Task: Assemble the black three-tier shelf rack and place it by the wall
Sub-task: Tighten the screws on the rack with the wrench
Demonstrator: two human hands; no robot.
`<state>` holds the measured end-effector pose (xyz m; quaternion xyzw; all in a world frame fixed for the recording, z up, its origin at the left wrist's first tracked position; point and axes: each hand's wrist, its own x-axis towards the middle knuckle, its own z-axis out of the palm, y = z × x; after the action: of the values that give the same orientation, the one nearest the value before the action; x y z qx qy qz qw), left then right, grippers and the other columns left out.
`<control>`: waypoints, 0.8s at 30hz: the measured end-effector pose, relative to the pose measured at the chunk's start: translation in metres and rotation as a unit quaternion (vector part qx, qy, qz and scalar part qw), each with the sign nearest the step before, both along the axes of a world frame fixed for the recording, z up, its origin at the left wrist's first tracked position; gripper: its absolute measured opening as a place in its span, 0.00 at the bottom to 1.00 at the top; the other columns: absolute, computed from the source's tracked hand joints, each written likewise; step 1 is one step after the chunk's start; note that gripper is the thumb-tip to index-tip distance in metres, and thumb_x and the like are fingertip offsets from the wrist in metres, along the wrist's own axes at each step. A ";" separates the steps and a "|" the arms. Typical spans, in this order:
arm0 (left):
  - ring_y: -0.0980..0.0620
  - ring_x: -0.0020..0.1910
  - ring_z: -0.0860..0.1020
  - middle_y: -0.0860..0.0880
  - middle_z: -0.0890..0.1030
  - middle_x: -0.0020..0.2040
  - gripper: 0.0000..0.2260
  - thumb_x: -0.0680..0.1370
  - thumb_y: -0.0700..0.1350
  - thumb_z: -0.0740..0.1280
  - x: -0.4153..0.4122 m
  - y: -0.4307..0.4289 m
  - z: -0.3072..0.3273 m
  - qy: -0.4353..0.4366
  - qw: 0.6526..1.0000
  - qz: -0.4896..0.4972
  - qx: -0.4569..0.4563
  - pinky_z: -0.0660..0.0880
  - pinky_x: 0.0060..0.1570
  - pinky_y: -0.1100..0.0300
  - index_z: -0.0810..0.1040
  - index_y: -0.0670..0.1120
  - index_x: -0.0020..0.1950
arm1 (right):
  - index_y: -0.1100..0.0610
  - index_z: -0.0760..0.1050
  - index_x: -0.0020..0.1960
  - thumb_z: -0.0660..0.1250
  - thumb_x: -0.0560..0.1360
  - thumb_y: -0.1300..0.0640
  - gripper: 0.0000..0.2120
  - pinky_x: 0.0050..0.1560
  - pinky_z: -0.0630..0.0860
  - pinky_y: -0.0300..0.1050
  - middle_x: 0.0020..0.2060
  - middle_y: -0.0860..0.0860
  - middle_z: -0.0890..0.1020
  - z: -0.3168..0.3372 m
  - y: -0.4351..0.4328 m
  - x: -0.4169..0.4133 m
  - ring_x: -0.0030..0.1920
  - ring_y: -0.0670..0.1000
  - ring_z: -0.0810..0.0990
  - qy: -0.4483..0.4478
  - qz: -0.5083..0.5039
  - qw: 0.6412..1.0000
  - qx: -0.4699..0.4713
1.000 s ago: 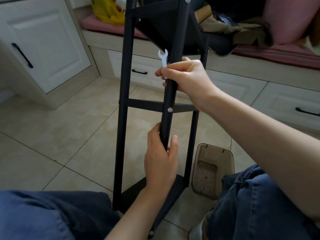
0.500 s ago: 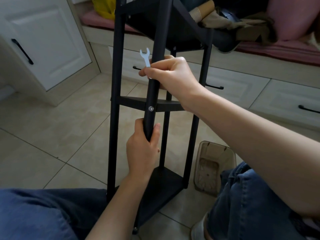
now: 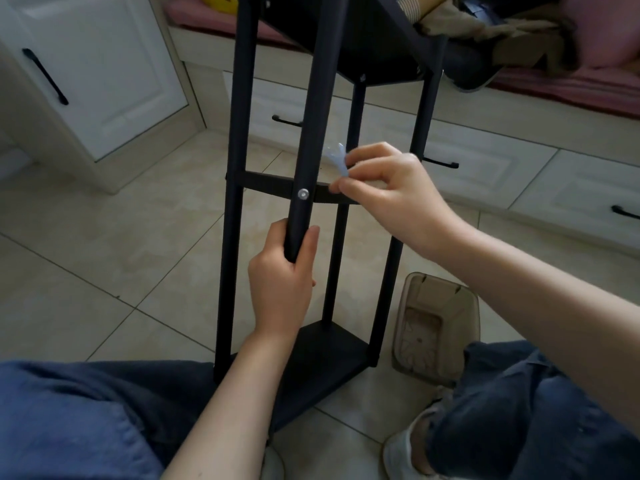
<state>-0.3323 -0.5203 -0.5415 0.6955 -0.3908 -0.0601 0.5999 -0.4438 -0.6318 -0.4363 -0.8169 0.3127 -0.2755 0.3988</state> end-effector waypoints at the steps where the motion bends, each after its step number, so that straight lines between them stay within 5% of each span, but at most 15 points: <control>1: 0.56 0.33 0.80 0.57 0.77 0.34 0.15 0.79 0.62 0.62 0.000 -0.001 -0.001 -0.013 1.000 0.005 0.002 0.75 0.30 0.67 0.75 0.52 0.55 | 0.54 0.85 0.51 0.69 0.78 0.55 0.07 0.58 0.76 0.38 0.57 0.46 0.76 -0.007 0.001 -0.003 0.58 0.42 0.75 -0.002 -0.018 1.000 0.002; 7: 0.59 0.37 0.80 0.61 0.77 0.37 0.13 0.80 0.63 0.60 0.005 -0.004 -0.006 -0.081 0.996 0.031 0.001 0.78 0.35 0.65 0.73 0.55 0.54 | 0.56 0.83 0.53 0.68 0.79 0.54 0.08 0.52 0.75 0.34 0.50 0.47 0.75 -0.062 0.027 -0.011 0.52 0.43 0.76 -0.037 -0.109 0.992 0.054; 16: 0.54 0.31 0.79 0.54 0.76 0.31 0.19 0.83 0.60 0.53 0.006 -0.004 -0.008 -0.030 0.999 0.013 -0.034 0.74 0.33 0.66 0.76 0.48 0.49 | 0.57 0.83 0.52 0.64 0.81 0.57 0.09 0.46 0.75 0.28 0.43 0.45 0.83 -0.084 0.038 0.013 0.46 0.41 0.81 -0.029 -0.064 0.990 0.119; 24: 0.56 0.33 0.79 0.57 0.77 0.32 0.13 0.83 0.58 0.59 0.014 0.000 -0.006 -0.056 0.998 0.011 -0.032 0.73 0.32 0.68 0.76 0.52 0.54 | 0.54 0.83 0.39 0.66 0.78 0.56 0.11 0.43 0.70 0.34 0.40 0.46 0.84 -0.073 0.028 0.032 0.46 0.41 0.79 -0.037 -0.063 0.984 0.162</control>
<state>-0.3186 -0.5199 -0.5473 0.6825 -0.4177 -0.0015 0.5998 -0.4117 -0.6039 -0.5090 -0.7091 0.3893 -0.2761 0.5190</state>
